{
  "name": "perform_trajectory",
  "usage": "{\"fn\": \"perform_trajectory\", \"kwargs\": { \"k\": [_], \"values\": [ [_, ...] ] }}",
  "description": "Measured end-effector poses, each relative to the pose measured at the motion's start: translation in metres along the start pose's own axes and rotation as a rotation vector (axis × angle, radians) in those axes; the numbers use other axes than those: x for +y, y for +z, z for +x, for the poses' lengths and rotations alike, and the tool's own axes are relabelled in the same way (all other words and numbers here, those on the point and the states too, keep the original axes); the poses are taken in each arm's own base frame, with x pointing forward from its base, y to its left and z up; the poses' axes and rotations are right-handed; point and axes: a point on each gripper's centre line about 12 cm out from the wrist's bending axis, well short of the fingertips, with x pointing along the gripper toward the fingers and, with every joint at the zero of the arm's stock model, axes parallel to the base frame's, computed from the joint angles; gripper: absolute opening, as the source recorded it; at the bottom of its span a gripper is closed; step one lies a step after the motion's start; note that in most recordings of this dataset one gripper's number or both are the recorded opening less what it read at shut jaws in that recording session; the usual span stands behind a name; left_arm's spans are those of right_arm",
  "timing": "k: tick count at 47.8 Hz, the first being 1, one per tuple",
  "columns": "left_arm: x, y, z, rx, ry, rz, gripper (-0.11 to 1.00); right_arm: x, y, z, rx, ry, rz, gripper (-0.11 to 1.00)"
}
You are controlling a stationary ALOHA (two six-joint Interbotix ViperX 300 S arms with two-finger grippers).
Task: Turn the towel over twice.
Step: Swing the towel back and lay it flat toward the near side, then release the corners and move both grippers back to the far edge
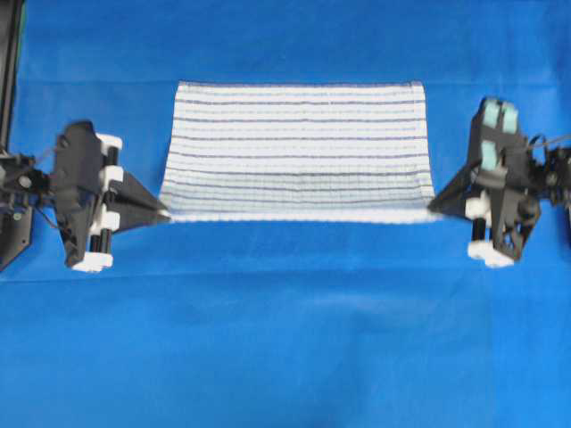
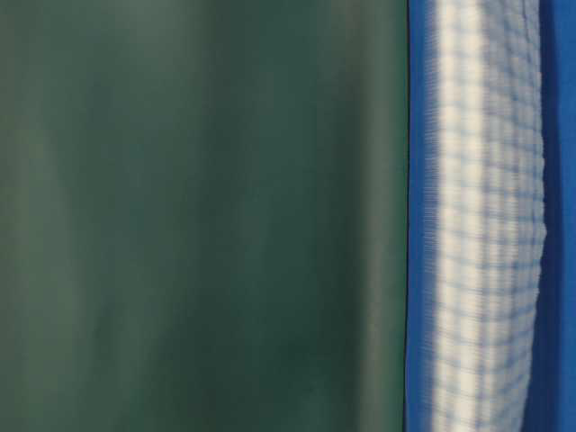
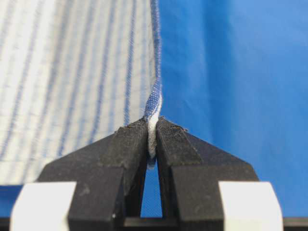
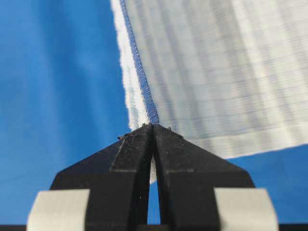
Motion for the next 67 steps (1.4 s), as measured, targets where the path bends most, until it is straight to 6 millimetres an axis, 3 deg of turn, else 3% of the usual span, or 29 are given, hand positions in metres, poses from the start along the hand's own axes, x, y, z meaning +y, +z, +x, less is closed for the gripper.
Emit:
{"fn": "perform_trajectory", "kwargs": {
  "k": [9, 36, 38, 42, 46, 48, 53, 57, 60, 67],
  "values": [
    [-0.010, -0.007, 0.010, 0.081, -0.029, -0.001, 0.03, 0.016, -0.011, 0.011, 0.049, 0.035, -0.001, 0.02],
    [-0.020, -0.014, 0.028, 0.213, -0.042, 0.023, 0.03, 0.014, -0.028, 0.037, 0.161, -0.006, 0.035, 0.03],
    [-0.020, -0.014, 0.029, 0.221, -0.042, 0.023, 0.03, 0.015, -0.028, 0.037, 0.161, -0.006, 0.035, 0.10],
    [-0.020, -0.015, 0.031, 0.233, -0.039, 0.013, 0.05, 0.014, -0.028, 0.037, 0.162, -0.007, 0.033, 0.34],
    [-0.021, -0.014, 0.032, 0.234, -0.039, -0.002, 0.19, 0.015, -0.028, 0.037, 0.162, -0.007, 0.035, 0.57],
    [-0.021, -0.013, 0.032, 0.232, -0.037, -0.020, 0.30, 0.014, -0.028, 0.037, 0.164, -0.008, 0.035, 0.63],
    [-0.021, -0.012, 0.032, 0.231, -0.036, -0.031, 0.65, 0.015, -0.025, 0.037, 0.156, -0.006, 0.029, 0.60],
    [-0.022, -0.009, 0.031, 0.222, -0.038, -0.024, 0.85, 0.017, -0.020, 0.034, 0.142, -0.002, 0.012, 0.58],
    [-0.022, -0.005, 0.029, 0.214, -0.041, -0.018, 0.89, 0.018, -0.016, 0.031, 0.130, -0.001, -0.001, 0.58],
    [-0.016, 0.008, 0.024, 0.183, -0.022, -0.019, 0.85, 0.018, -0.002, 0.018, 0.078, -0.002, -0.051, 0.58]
  ]
}}
